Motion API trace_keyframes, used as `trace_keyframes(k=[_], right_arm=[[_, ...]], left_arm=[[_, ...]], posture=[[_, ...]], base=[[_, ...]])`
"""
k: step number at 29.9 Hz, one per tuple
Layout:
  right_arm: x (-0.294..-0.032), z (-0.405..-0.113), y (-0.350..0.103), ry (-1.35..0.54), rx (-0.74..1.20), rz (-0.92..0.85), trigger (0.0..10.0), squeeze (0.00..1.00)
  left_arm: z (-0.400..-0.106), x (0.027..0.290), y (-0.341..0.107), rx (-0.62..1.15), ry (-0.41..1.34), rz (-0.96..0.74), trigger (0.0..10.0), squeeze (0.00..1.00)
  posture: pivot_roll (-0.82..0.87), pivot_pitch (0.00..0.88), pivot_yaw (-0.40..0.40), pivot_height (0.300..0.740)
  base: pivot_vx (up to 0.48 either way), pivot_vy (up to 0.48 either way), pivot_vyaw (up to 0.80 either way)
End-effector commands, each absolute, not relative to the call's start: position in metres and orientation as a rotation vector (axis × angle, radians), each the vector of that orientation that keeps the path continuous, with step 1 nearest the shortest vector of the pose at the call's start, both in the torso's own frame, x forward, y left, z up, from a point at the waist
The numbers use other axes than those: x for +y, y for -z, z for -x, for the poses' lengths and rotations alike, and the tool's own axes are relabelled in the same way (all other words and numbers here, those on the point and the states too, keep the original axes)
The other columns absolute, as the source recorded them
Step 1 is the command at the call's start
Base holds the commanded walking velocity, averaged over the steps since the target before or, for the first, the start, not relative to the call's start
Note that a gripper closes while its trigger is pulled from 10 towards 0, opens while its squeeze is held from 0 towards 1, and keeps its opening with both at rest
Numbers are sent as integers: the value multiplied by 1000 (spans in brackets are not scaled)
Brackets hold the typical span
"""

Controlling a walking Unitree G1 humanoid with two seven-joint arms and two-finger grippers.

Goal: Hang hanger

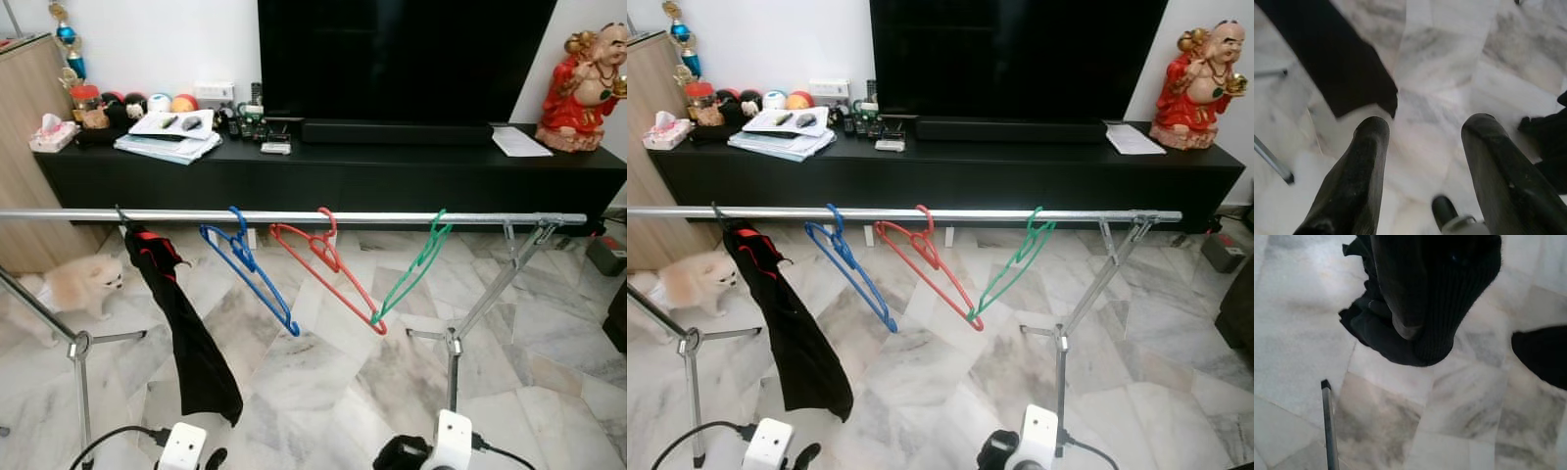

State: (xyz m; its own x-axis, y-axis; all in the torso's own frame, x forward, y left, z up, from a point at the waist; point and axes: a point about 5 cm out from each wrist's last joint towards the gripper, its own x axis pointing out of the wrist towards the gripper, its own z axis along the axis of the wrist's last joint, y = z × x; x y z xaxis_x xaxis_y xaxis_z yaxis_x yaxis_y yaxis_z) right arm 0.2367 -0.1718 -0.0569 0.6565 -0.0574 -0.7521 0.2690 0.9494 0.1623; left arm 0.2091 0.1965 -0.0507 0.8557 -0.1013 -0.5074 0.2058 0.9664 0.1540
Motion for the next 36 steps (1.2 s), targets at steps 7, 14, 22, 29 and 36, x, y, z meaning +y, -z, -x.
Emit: trace_keyframes(k=[7, 14, 22, 29, 36], right_arm=[[-176, -247, 49, 194, 798, -271, 10000, 0], [-177, -250, 47, 199, 789, -267, 10000, 0], [-178, -243, 52, 234, 807, -282, 10000, 0], [-180, -193, 79, 264, 854, -283, 10000, 0], [-187, -179, 86, 273, 897, -266, 10000, 0]], left_arm=[[-290, 197, -101, -229, 222, -242, 10000, 0], [-278, 200, -119, -224, 178, -143, 10000, 0], [-261, 191, -117, -145, 184, -72, 10000, 0], [-266, 183, -103, -62, 180, -18, 10000, 0], [-269, 179, -95, -14, 190, -30, 10000, 0]], posture=[[87, 0, -25, 740], [80, 20, -32, 740], [63, 55, -23, 740], [34, 73, -26, 740], [17, 84, -36, 740]], base=[[0, 0, 0], [0, 0, 0], [0, 0, 0], [0, 0, 0], [0, 0, 0]])
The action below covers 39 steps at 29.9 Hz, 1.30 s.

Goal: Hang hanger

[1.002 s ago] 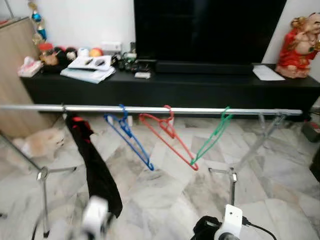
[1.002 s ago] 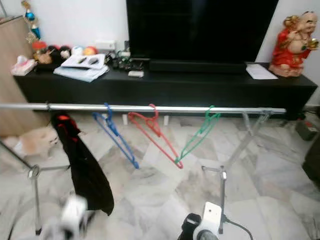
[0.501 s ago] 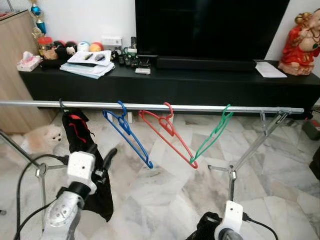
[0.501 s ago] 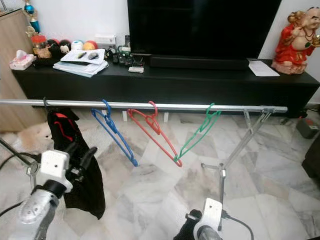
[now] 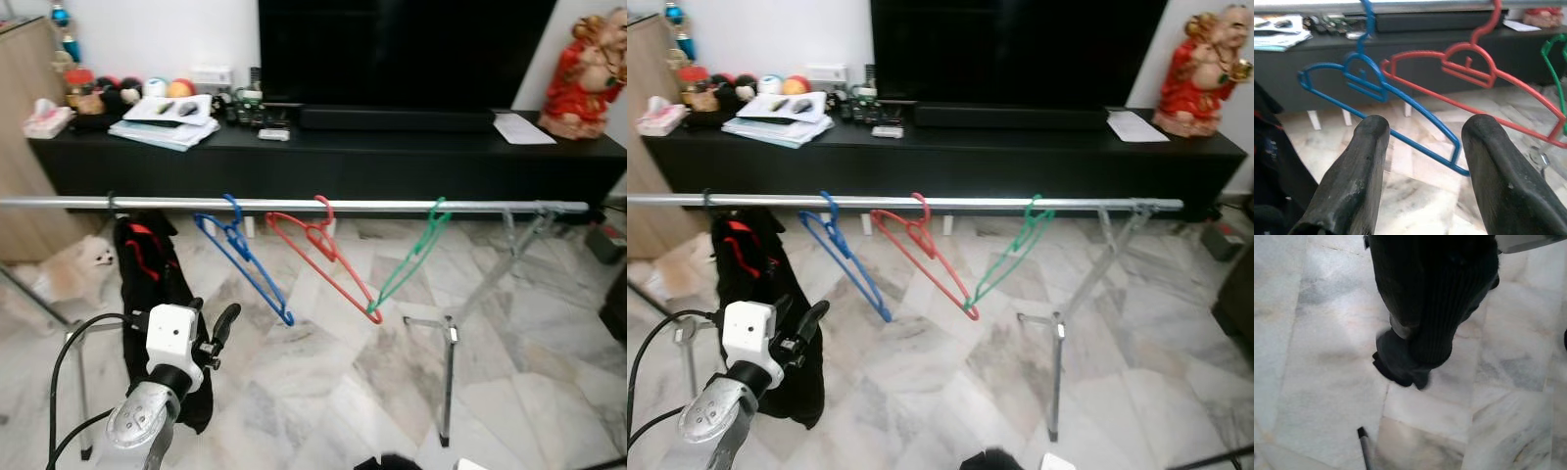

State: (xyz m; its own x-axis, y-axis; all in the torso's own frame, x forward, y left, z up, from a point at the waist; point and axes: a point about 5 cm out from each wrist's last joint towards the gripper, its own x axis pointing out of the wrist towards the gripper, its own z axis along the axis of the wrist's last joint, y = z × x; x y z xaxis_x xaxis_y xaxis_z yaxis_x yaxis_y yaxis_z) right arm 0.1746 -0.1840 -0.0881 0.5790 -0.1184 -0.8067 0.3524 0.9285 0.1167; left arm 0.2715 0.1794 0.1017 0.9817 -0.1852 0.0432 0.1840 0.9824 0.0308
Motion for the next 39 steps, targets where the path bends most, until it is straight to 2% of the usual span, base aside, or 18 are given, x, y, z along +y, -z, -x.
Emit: trace_keyframes(k=[1, 8, 16, 22, 25, 29, 34, 38, 39], right_arm=[[-187, -176, 87, 260, 905, -255, 10000, 0], [-184, -169, 90, 252, 918, -260, 10000, 0], [-179, -174, 88, 273, 879, -291, 10000, 0], [-196, -183, 81, 274, 848, -239, 10000, 0], [-208, -182, 80, 322, 842, -222, 10000, 0], [-215, -183, 77, 430, 798, -287, 10000, 0], [-229, -204, 62, 470, 678, -287, 10000, 0], [-252, -239, 26, 543, 434, -260, 10000, 0], [-252, -239, 26, 543, 434, -260, 10000, 0]], left_arm=[[-267, 179, -90, 2, 185, -38, 10000, 0], [-259, 183, -89, 7, 164, -24, 10000, 0], [-260, 189, -87, 18, 160, -35, 10000, 0], [-268, 177, -84, 19, 172, -20, 10000, 0], [-268, 176, -87, 9, 177, -12, 10000, 0], [-266, 177, -85, 15, 183, -14, 10000, 0], [-267, 179, -84, 15, 176, -17, 10000, 0], [-266, 179, -83, 16, 171, -13, 10000, 0], [-266, 179, -83, 16, 171, -13, 10000, 0]], posture=[[17, 88, -41, 740], [39, 98, -34, 740], [15, 81, -27, 740], [-21, 75, -41, 740], [-10, 88, -40, 740], [-20, 90, -41, 740], [-18, 92, -51, 740], [-32, 77, -45, 740], [-32, 77, -45, 740]], base=[[0, 0, 0], [0, 0, 0], [0, 0, 0], [0, 0, 0], [0, 0, 0], [0, 0, 0], [0, 0, 0], [0, 0, 0], [0, 0, 0]])
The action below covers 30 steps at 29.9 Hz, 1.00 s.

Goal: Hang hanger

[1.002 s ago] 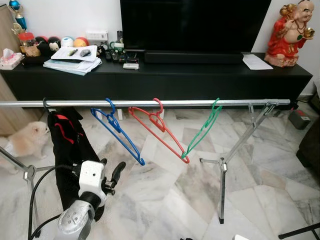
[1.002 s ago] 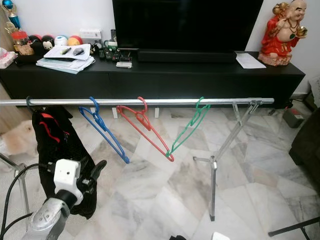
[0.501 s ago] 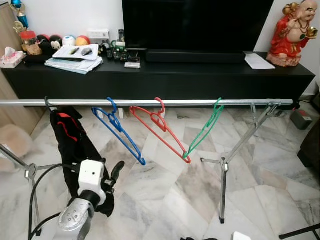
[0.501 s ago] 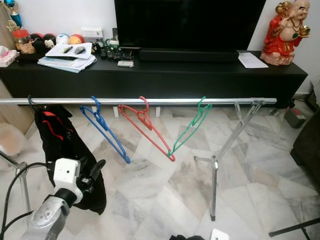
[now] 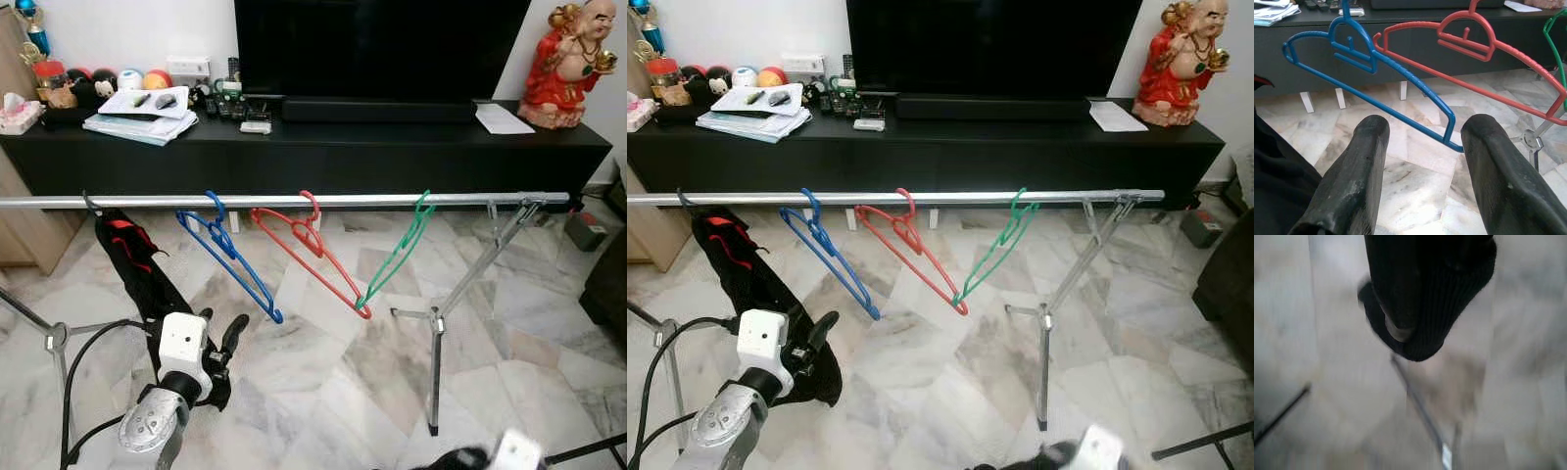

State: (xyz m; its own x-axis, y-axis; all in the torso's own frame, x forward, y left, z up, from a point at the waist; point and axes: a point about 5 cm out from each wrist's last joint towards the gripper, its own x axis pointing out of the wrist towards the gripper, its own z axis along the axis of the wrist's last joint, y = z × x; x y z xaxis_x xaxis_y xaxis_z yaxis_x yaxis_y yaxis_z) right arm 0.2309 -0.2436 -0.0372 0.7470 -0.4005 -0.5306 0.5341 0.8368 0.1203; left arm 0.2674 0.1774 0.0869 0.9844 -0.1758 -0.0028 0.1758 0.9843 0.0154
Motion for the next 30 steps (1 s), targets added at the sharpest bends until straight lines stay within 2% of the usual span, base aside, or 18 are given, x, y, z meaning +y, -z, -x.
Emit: trace_keyframes(k=[1, 5, 15, 26, 30], right_arm=[[-252, -243, 21, 540, 405, -252, 10000, 0], [-245, -250, 13, 508, 330, -210, 10000, 0], [-226, -236, 29, 484, 374, -238, 10000, 0], [-217, -254, 19, 419, 350, -260, 10000, 0], [-208, -258, 19, 335, 374, -252, 10000, 0]], left_arm=[[-266, 179, -82, 18, 174, -13, 10000, 0], [-269, 176, -83, 16, 193, -16, 10000, 0], [-268, 172, -82, 21, 219, -12, 10000, 0], [-274, 171, -86, 10, 225, -12, 10000, 0], [-273, 173, -85, 11, 212, -11, 10000, 0]], posture=[[-32, 76, -44, 740], [-26, 67, -41, 740], [-32, 63, -30, 740], [-36, 79, -26, 740], [-34, 92, -29, 740]], base=[[0, 0, 0], [0, 0, 0], [0, 0, 0], [0, 0, 0], [0, 0, 0]])
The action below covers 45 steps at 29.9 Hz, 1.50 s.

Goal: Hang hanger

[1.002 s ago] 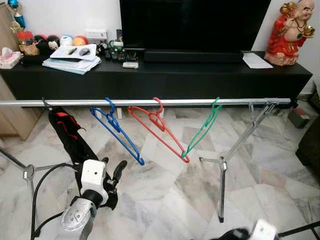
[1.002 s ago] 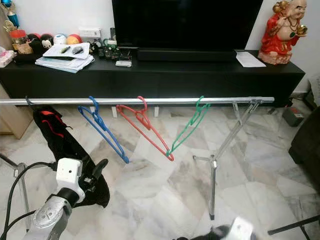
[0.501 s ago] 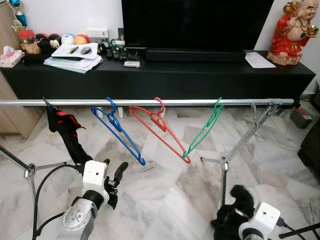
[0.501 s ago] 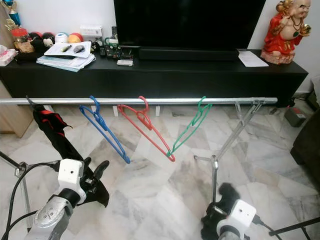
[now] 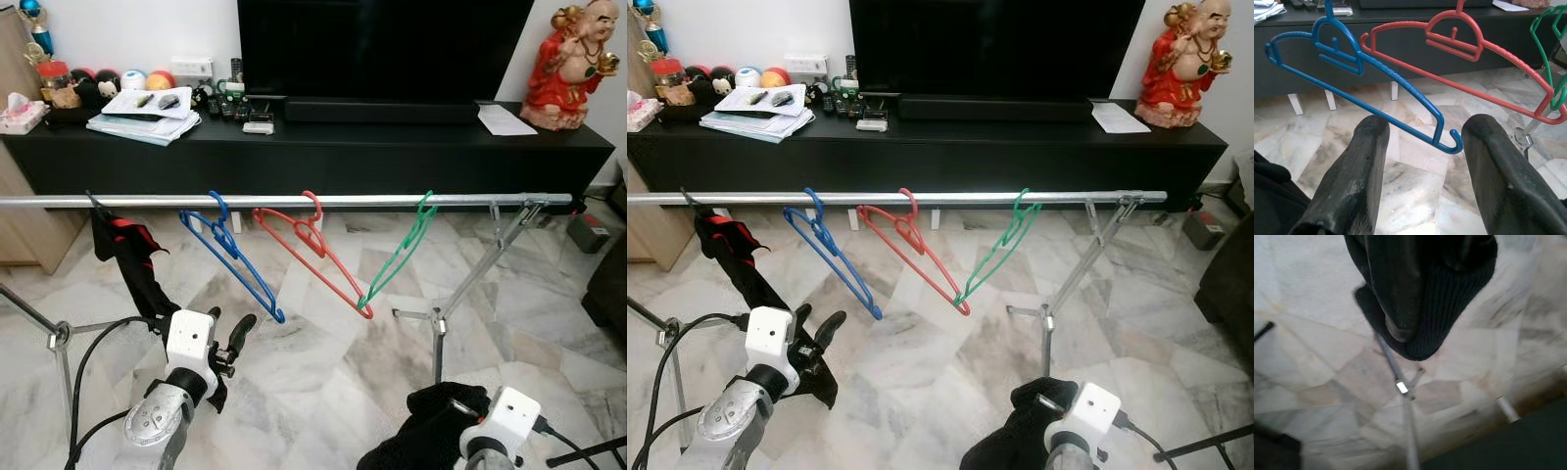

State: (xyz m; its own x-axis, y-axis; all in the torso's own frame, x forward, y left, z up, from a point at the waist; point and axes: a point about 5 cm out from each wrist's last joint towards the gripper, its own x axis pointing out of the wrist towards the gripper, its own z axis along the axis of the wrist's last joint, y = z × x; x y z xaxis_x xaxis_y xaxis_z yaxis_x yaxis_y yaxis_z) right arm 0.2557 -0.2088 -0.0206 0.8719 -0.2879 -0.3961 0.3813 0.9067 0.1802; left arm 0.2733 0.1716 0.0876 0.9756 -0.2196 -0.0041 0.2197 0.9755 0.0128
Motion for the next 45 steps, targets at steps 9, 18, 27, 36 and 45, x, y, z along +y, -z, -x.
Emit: trace_keyframes(k=[9, 18, 27, 36, 45], right_arm=[[-200, -252, 29, 302, 444, -260, 10000, 0], [-196, -243, 38, 283, 502, -259, 10000, 0], [-198, -241, 39, 286, 512, -259, 10000, 0], [-197, -240, 40, 284, 520, -260, 10000, 0], [-196, -238, 42, 282, 532, -259, 10000, 0]], left_arm=[[-272, 174, -85, 12, 204, -8, 10000, 0], [-272, 172, -85, 8, 205, -6, 10000, 0], [-273, 172, -87, 5, 202, -7, 10000, 0], [-274, 172, -87, 1, 198, -3, 10000, 0], [-272, 171, -87, -5, 192, 4, 10000, 0]], posture=[[-32, 100, -31, 740], [-35, 103, -29, 740], [-37, 106, -29, 740], [-34, 111, -32, 740], [-32, 115, -37, 740]], base=[[0, 0, 0], [144, 0, 0], [290, 0, 0], [312, 0, 0], [277, 0, 0]])
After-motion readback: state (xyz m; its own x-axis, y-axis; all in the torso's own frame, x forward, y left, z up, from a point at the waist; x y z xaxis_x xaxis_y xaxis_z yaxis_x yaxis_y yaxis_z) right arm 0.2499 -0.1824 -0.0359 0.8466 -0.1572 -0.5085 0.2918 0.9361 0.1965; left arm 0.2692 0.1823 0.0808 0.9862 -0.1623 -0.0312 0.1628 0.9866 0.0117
